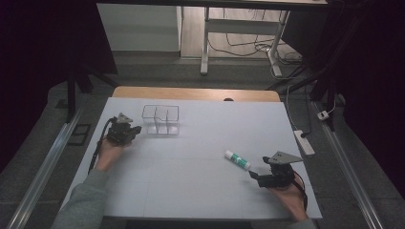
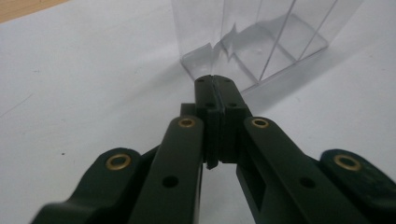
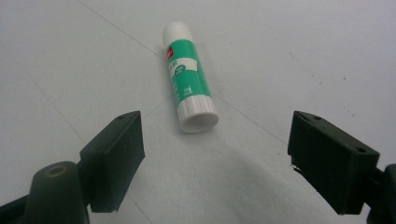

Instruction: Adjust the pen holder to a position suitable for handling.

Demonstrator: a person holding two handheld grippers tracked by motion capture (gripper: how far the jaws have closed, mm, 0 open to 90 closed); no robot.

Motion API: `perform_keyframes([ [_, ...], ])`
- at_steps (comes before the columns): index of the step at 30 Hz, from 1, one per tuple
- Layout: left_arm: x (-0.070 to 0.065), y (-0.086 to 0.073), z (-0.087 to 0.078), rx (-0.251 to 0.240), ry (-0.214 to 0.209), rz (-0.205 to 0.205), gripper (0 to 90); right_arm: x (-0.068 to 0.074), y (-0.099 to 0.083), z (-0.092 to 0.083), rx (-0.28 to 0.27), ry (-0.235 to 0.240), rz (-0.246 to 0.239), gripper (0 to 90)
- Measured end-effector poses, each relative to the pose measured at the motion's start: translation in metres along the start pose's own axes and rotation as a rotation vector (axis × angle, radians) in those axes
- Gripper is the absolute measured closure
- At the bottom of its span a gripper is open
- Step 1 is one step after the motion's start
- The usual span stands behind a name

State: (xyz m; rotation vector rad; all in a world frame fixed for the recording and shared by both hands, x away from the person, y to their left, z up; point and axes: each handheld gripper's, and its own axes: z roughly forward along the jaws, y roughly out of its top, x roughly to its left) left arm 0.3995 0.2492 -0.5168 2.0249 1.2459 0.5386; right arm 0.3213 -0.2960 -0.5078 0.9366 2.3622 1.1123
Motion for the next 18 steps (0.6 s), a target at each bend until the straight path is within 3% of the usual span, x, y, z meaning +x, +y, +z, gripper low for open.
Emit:
perform_keyframes([
  [8,0.009,0.005,0.011,-0.008,0.004,-0.027,88.7,0.000,-0.001,0.001,0.005,0.003,0.000,17.9],
  [18,0.015,0.012,0.025,-0.015,-0.019,-0.038,88.6,0.001,0.000,0.001,0.007,0.003,-0.002,17.9],
])
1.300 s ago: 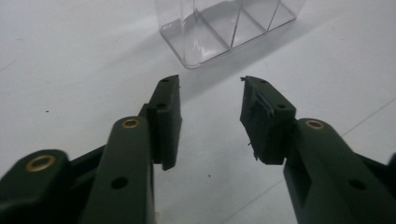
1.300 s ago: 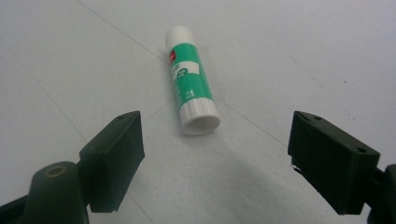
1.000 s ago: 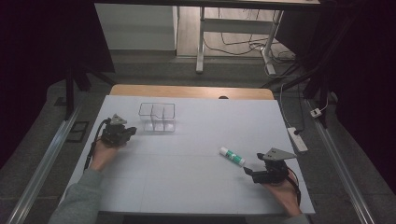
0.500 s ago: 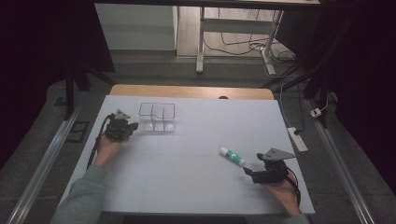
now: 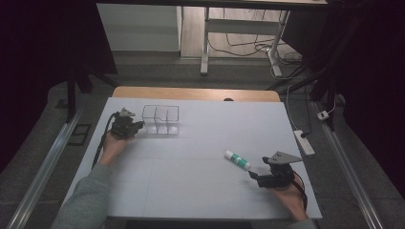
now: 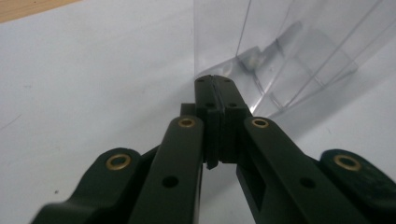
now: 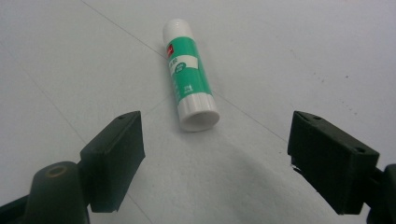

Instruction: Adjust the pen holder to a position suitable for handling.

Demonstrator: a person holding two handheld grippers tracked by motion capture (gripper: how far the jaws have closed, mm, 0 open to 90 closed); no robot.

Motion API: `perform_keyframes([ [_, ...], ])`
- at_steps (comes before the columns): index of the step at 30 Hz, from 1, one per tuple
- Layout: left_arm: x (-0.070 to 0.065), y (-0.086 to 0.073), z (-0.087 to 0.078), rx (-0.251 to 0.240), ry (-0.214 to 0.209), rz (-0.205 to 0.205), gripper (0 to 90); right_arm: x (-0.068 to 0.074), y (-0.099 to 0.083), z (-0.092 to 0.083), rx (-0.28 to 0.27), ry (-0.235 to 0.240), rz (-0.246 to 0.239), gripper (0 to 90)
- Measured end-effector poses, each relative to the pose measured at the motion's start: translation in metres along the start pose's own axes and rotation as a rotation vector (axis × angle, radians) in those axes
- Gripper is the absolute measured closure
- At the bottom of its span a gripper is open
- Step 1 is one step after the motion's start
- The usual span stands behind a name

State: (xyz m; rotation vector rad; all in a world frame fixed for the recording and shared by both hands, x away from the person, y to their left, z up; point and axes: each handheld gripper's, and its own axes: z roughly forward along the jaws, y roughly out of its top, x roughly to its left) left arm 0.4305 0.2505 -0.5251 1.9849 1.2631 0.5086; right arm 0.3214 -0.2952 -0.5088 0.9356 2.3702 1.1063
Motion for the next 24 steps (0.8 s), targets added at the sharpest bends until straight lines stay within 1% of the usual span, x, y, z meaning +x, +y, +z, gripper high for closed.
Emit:
perform_keyframes([
  [4,0.0010,0.0033,0.0046,-0.001,-0.003,0.003,88.6,-0.0001,-0.0003,-0.0001,-0.003,0.002,0.001,17.9],
  [5,0.0016,0.0036,0.0052,-0.005,-0.005,-0.006,88.7,-0.0002,-0.0004,0.0000,-0.003,0.004,0.001,17.9],
  [6,0.0024,0.0039,0.0057,-0.007,-0.006,-0.005,88.7,-0.0002,-0.0005,0.0002,-0.002,0.004,0.001,17.9],
  [9,0.0021,0.0044,0.0074,-0.007,0.002,0.002,88.7,-0.0001,-0.0005,0.0007,0.000,0.005,0.001,18.0],
  [18,0.0038,0.0041,0.0082,-0.012,-0.010,-0.012,88.7,-0.0003,-0.0005,0.0008,0.004,0.004,-0.001,17.9],
  [24,0.0029,0.0044,0.0084,-0.007,-0.002,-0.009,88.7,-0.0004,-0.0007,0.0005,0.000,0.004,-0.001,17.9],
])
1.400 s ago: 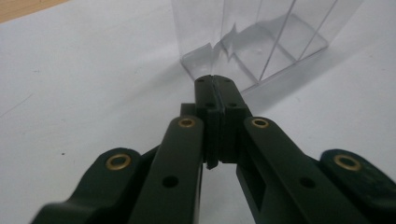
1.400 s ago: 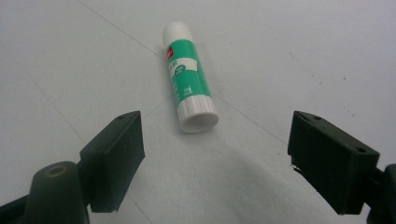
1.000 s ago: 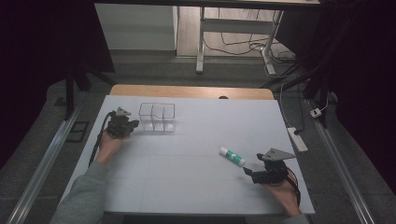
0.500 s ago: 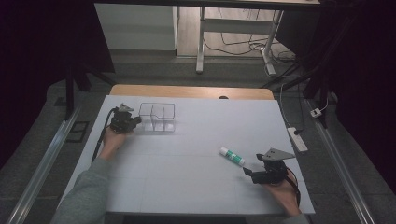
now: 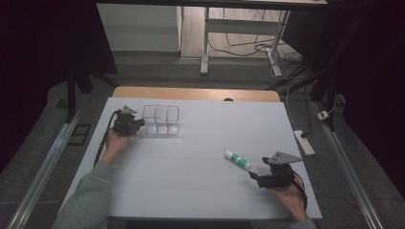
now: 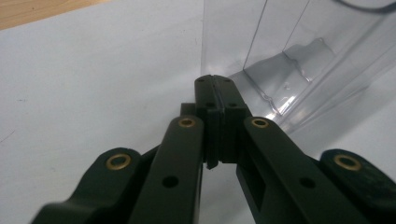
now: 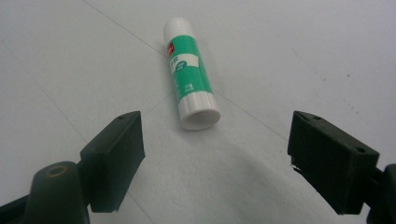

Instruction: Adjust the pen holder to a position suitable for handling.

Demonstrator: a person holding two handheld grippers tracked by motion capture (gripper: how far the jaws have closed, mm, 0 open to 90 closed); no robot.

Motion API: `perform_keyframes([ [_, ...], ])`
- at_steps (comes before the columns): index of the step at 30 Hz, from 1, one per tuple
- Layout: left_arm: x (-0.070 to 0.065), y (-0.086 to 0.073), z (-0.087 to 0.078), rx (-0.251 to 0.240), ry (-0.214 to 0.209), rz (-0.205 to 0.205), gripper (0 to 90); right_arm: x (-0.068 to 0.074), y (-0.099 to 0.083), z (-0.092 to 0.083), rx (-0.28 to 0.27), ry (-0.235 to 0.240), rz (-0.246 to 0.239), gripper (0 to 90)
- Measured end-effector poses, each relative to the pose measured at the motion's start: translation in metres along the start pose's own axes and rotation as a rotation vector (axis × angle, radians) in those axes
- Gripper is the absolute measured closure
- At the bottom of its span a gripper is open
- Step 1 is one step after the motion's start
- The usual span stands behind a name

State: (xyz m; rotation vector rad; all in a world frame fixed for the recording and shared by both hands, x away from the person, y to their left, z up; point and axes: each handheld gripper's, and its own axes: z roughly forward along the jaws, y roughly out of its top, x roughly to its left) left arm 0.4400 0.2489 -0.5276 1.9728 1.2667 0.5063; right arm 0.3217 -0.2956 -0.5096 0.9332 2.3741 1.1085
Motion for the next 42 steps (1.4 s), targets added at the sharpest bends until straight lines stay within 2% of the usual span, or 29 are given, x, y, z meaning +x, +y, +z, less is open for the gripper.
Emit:
perform_keyframes([
  [7,-0.002,0.001,0.000,0.006,-0.002,0.003,88.7,0.000,0.000,0.001,0.006,0.000,-0.001,17.9],
  [31,-0.028,0.014,0.012,0.021,-0.033,0.079,88.6,0.001,-0.001,0.003,0.019,0.017,-0.004,17.8],
  [42,-0.038,0.023,0.020,0.005,-0.048,0.092,88.6,0.001,-0.001,0.004,0.022,0.018,-0.001,17.7],
])
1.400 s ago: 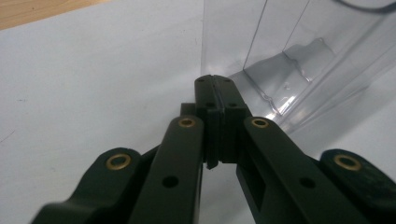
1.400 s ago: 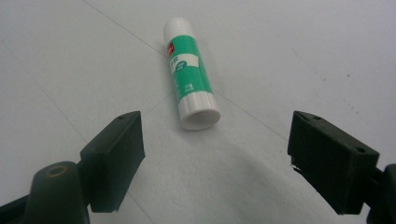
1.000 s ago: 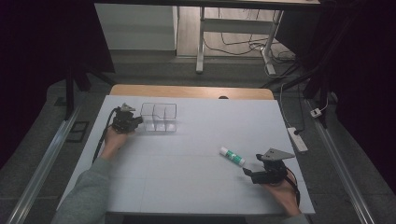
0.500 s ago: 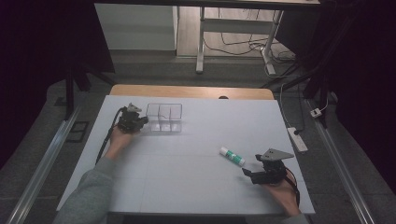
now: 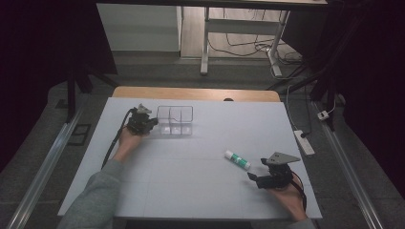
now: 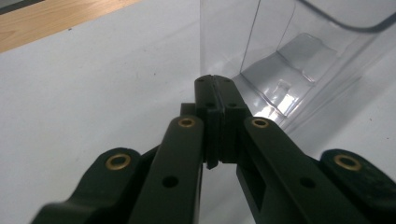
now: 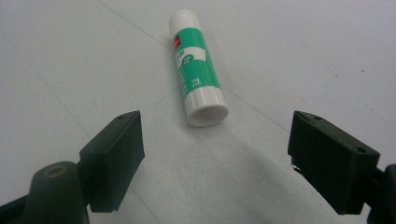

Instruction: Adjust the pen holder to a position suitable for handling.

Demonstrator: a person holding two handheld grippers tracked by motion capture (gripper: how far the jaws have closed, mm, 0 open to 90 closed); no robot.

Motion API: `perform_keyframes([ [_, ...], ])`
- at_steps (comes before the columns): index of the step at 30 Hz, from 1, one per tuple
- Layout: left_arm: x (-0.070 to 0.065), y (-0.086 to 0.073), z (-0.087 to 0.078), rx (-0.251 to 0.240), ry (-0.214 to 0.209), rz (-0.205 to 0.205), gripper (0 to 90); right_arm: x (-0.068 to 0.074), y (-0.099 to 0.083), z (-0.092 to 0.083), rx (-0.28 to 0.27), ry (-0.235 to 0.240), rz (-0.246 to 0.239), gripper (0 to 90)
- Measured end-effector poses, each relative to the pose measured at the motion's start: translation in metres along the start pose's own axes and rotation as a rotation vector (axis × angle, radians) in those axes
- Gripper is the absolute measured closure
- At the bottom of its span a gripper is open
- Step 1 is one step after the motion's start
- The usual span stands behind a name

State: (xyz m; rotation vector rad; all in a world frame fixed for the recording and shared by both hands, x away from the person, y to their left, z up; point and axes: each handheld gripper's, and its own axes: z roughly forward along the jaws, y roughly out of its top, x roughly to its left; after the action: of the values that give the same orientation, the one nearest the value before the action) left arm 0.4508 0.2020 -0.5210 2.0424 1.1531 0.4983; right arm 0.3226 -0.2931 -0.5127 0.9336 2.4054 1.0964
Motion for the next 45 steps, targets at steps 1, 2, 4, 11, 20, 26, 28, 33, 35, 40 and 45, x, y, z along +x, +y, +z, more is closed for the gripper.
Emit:
perform_keyframes([
  [1,-0.001,0.001,0.001,-0.001,-0.003,-0.001,88.7,0.000,0.000,0.000,0.000,-0.001,0.000,17.7],
  [2,-0.002,0.001,0.002,0.000,-0.002,0.003,88.7,0.000,0.000,0.000,-0.001,0.001,0.000,17.7],
  [4,-0.004,0.003,0.003,0.001,-0.004,0.010,88.7,0.000,0.000,0.000,0.000,0.000,0.000,17.7],
  [11,-0.011,0.006,0.008,0.006,-0.023,0.035,88.7,0.001,0.000,-0.001,-0.001,0.002,0.008,17.6],
  [20,-0.021,0.012,0.015,0.006,-0.038,0.062,88.6,0.002,-0.003,-0.002,-0.003,0.000,0.019,17.6],
  [26,-0.029,0.017,0.019,0.004,-0.055,0.080,88.6,0.002,-0.005,-0.003,-0.006,-0.006,0.030,17.6],
  [28,-0.032,0.019,0.021,0.004,-0.057,0.087,88.6,0.002,-0.005,-0.004,-0.005,-0.004,0.028,17.6],
  [33,-0.038,0.023,0.026,0.000,-0.072,0.095,88.6,0.001,-0.006,-0.004,-0.004,-0.002,0.038,17.6],
  [35,-0.040,0.024,0.027,-0.002,-0.074,0.098,88.6,0.001,-0.006,-0.004,-0.001,-0.002,0.036,17.6],
  [40,-0.045,0.027,0.030,-0.005,-0.081,0.105,88.6,0.001,-0.006,-0.004,0.004,-0.002,0.033,17.6],
  [45,-0.049,0.029,0.033,-0.004,-0.094,0.109,88.6,0.001,-0.006,-0.004,0.001,0.002,0.039,17.6],
])
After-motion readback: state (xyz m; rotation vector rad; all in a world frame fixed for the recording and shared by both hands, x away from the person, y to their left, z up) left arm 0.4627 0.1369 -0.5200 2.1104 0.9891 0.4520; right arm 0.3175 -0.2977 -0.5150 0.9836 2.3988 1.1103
